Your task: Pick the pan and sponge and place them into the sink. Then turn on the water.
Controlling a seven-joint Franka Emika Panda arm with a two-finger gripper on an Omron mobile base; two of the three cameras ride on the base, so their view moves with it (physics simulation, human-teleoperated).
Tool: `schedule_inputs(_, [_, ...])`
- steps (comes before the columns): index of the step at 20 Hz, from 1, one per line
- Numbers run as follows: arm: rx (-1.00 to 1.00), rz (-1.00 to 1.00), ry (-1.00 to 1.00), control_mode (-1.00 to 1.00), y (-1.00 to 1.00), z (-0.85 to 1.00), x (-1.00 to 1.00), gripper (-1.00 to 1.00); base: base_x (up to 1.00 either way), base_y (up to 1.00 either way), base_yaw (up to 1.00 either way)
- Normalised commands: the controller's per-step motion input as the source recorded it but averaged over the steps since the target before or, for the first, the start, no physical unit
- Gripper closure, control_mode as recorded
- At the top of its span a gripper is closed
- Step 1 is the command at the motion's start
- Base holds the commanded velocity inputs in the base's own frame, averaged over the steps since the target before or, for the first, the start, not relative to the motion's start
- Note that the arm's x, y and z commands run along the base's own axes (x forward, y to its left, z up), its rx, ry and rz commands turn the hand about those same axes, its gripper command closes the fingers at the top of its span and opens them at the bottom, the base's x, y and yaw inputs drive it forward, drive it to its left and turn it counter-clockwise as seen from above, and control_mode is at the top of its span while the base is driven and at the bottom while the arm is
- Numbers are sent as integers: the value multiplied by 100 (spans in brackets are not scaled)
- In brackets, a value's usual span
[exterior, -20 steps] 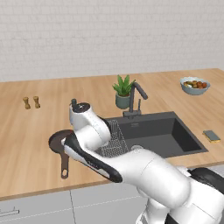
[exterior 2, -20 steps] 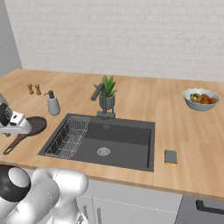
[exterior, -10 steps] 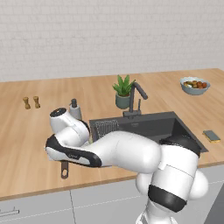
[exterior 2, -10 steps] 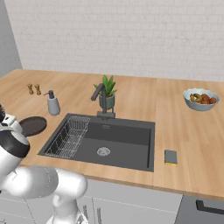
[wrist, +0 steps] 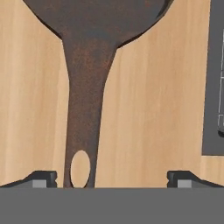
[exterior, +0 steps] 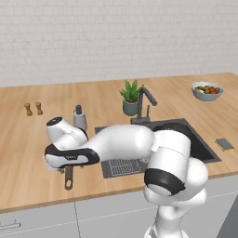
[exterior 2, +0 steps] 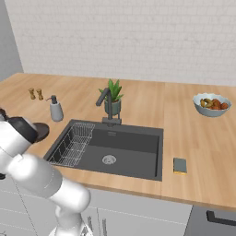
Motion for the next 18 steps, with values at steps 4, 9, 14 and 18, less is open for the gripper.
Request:
schedule_inputs(4, [0, 0, 0, -100, 0, -32, 20, -100, 0, 0, 0])
schedule_inputs(9, [1, 0, 0, -100, 1, -29, 24, -100, 0, 0, 0])
schedule_inputs(14, [2, -1, 0, -100, 10, -18, 21, -100, 0, 0, 0])
schedule_inputs(18, [1, -4, 0, -100, 27, -13, 13, -100, 0, 0, 0])
